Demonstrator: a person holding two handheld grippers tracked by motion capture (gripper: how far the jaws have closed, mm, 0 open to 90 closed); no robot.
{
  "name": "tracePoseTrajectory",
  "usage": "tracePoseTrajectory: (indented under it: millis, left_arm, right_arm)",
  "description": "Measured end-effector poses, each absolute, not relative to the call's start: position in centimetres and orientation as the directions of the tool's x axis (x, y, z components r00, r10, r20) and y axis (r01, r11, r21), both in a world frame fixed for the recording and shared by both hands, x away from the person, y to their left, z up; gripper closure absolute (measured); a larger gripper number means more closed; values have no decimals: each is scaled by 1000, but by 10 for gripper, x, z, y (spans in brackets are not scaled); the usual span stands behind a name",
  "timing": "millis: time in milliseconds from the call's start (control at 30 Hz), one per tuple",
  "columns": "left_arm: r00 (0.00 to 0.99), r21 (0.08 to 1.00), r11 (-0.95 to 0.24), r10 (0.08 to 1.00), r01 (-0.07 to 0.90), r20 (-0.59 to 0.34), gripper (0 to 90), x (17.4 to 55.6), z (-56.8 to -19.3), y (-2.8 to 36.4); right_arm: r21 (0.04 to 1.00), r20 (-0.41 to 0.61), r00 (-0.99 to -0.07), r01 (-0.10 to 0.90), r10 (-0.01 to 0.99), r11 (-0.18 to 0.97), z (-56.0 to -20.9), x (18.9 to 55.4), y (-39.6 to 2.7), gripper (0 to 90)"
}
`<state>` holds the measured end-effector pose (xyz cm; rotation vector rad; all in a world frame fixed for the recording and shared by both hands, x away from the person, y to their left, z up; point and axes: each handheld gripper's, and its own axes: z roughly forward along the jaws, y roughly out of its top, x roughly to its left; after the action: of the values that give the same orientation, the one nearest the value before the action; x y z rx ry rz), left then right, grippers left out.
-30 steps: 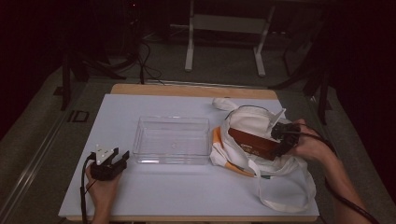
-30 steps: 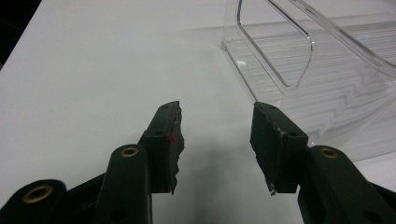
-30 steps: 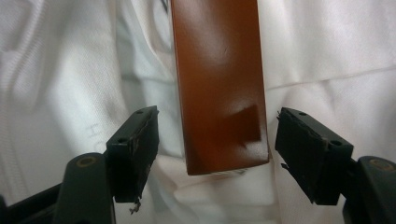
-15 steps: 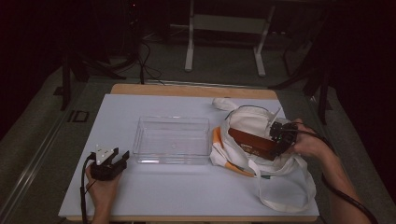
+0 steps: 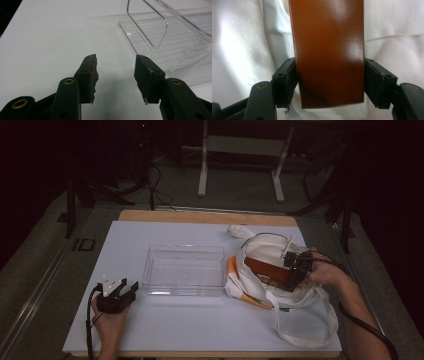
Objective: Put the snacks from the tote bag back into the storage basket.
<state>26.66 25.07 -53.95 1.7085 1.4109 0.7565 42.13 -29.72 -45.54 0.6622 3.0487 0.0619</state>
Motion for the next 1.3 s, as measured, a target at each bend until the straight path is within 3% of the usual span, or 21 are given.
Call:
tracePoseTrajectory:
  millis: [800, 1300]
  left_arm:
    - [207, 855, -80, 978, 513, -32, 530, 266, -540, 251]
    - [206, 855, -79, 978, 513, -33, 530, 267, -540, 251]
  right_arm:
    - [-10, 27, -912, 410, 410, 912, -482, 426, -293, 379]
    - [-16, 69, -921, 384, 384, 923, -477, 425, -293, 427]
